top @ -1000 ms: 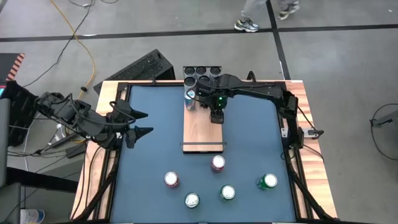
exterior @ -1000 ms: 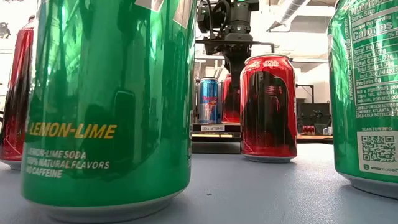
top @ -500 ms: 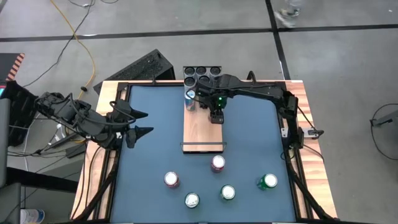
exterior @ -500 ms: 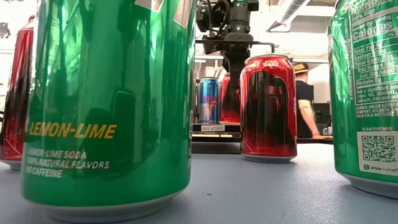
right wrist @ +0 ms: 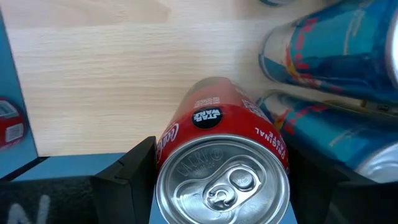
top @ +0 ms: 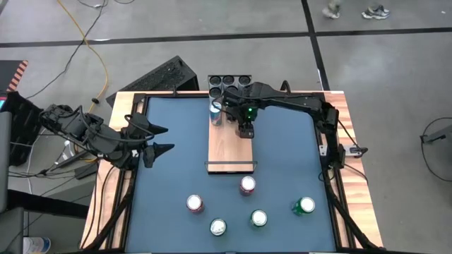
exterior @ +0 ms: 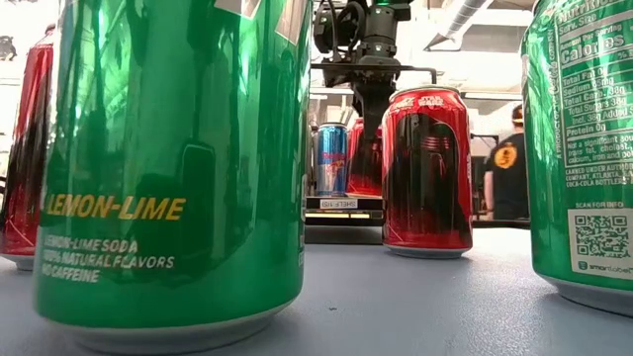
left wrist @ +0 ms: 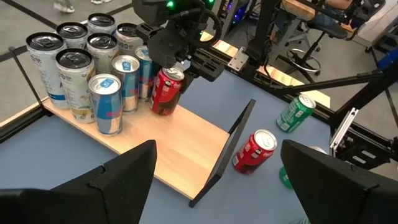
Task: Place canned beverage on shelf
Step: Put the bottom right red soda can on the shelf
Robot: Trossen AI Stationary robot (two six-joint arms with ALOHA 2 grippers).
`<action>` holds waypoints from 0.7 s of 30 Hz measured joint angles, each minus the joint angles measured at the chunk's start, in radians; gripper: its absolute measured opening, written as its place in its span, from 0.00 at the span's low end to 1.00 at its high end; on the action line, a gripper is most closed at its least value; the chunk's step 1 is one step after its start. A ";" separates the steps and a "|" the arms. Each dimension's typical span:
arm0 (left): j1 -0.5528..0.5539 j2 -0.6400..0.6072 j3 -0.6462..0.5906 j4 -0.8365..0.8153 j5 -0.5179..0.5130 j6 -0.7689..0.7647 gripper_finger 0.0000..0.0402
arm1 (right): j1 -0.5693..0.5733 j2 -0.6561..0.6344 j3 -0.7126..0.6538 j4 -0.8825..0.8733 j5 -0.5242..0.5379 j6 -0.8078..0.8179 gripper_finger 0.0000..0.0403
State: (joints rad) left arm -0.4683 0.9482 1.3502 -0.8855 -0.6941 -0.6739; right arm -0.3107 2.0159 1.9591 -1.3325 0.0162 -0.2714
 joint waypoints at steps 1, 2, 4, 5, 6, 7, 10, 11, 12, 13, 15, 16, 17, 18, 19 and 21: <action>0.000 0.000 0.000 0.000 -0.001 0.000 0.82 | 0.000 0.000 0.000 0.000 -0.002 0.000 0.66; 0.000 0.000 0.000 0.000 -0.002 0.000 0.82 | -0.002 0.000 0.000 -0.001 -0.002 0.000 0.66; 0.000 0.000 0.000 0.000 -0.002 0.000 0.82 | -0.004 0.000 0.000 -0.001 -0.002 0.000 0.66; 0.000 0.000 0.000 0.000 -0.002 0.000 0.82 | -0.004 0.000 0.000 0.001 -0.002 0.000 0.66; 0.000 0.000 0.000 0.000 -0.002 0.000 0.82 | -0.005 0.000 0.000 0.002 -0.002 0.000 0.66; 0.000 0.000 0.000 0.000 -0.003 0.000 0.82 | -0.005 0.000 0.000 0.002 -0.002 0.000 0.66; 0.000 0.000 0.000 0.000 -0.003 0.000 0.82 | -0.007 0.000 0.000 0.002 -0.002 -0.001 0.66; 0.000 0.000 0.000 0.000 -0.002 0.000 0.82 | -0.007 0.000 0.000 0.002 -0.002 -0.001 0.66; 0.000 0.000 0.000 0.000 -0.002 -0.001 0.82 | -0.007 0.001 0.000 0.002 -0.002 -0.001 0.66; 0.000 0.000 0.000 0.000 -0.002 -0.001 0.82 | -0.007 0.001 0.000 0.002 -0.002 -0.001 0.66; 0.000 0.000 0.000 0.000 -0.002 -0.001 0.82 | -0.007 0.001 0.000 0.003 -0.002 -0.003 0.66; 0.000 0.000 0.000 0.000 -0.002 -0.001 0.82 | -0.007 0.001 0.000 0.004 -0.003 -0.003 0.66; 0.000 0.000 0.000 0.000 -0.002 -0.001 0.82 | -0.007 0.001 0.000 0.003 -0.007 -0.002 0.66; 0.000 0.000 0.000 0.000 -0.002 0.001 0.82 | -0.007 0.001 0.000 0.003 -0.012 -0.002 0.66; 0.000 0.000 0.000 0.000 -0.002 0.005 0.82 | -0.007 0.001 0.000 0.003 -0.014 -0.002 0.66; 0.000 0.000 0.000 0.000 -0.002 0.007 0.82 | -0.007 0.001 0.000 0.003 -0.014 -0.002 0.66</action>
State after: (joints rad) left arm -0.4683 0.9482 1.3502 -0.8853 -0.6964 -0.6670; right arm -0.3180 2.0167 1.9591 -1.3293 0.0021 -0.2737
